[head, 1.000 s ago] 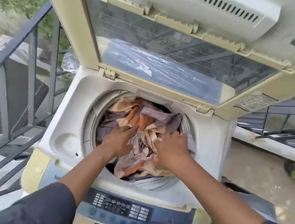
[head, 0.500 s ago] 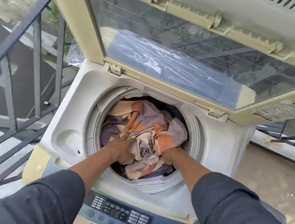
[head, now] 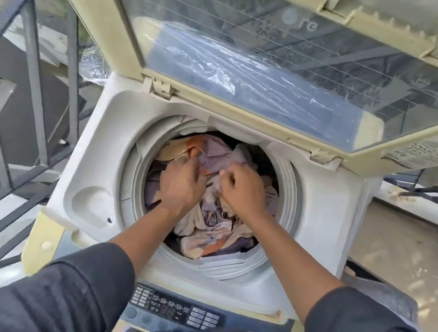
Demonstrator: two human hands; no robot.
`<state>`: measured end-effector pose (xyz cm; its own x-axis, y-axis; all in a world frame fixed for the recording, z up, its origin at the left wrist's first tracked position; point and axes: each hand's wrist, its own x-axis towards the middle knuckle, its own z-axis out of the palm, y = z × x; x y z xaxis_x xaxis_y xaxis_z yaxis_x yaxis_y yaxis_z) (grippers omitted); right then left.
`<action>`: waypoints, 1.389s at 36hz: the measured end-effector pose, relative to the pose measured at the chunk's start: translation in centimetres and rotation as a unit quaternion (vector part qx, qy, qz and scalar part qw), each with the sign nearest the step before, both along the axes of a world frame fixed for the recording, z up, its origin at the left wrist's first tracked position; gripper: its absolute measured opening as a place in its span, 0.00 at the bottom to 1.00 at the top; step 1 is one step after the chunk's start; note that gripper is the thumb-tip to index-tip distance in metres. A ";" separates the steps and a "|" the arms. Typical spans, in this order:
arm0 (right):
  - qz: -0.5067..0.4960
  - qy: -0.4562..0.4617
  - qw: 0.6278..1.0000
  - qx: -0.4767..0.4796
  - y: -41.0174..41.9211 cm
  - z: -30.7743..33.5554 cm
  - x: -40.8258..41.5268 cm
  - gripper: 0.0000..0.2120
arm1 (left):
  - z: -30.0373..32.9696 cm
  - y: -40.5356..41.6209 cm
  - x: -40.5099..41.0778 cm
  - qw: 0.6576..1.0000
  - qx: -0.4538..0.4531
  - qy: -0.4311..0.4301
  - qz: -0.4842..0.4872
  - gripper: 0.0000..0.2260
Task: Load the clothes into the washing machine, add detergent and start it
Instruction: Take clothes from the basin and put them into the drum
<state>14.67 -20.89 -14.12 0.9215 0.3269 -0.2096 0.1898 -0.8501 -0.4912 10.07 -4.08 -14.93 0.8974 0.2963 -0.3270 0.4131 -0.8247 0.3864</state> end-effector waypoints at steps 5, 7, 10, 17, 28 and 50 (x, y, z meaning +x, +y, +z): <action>0.212 0.105 0.941 -0.243 -2.3 -3.4 -3.7 0.34 | -2.8 -0.6 -2.2 0.955 0.000 0.202 -0.215 0.23; 0.226 0.186 0.900 -0.323 -3.5 -4.2 -4.0 0.39 | -2.9 -1.1 -3.2 0.907 0.011 0.308 -0.288 0.25; 0.240 0.239 0.845 -0.414 -3.7 -4.3 -4.5 0.40 | -2.9 -2.6 -4.3 0.833 0.045 0.403 -0.376 0.26; 0.192 0.381 0.801 -0.419 -2.2 -4.6 -3.3 0.44 | -2.6 -4.3 -5.2 0.818 -0.008 0.474 -0.326 0.33; 0.037 0.313 0.945 -0.090 -3.3 3.7 -1.4 0.12 | -0.2 -1.2 -3.5 0.966 -0.211 0.138 0.061 0.27; -0.193 0.083 0.957 0.199 -14.8 15.6 -10.2 0.07 | 15.1 -12.8 -4.2 0.933 -0.335 -0.048 -0.127 0.10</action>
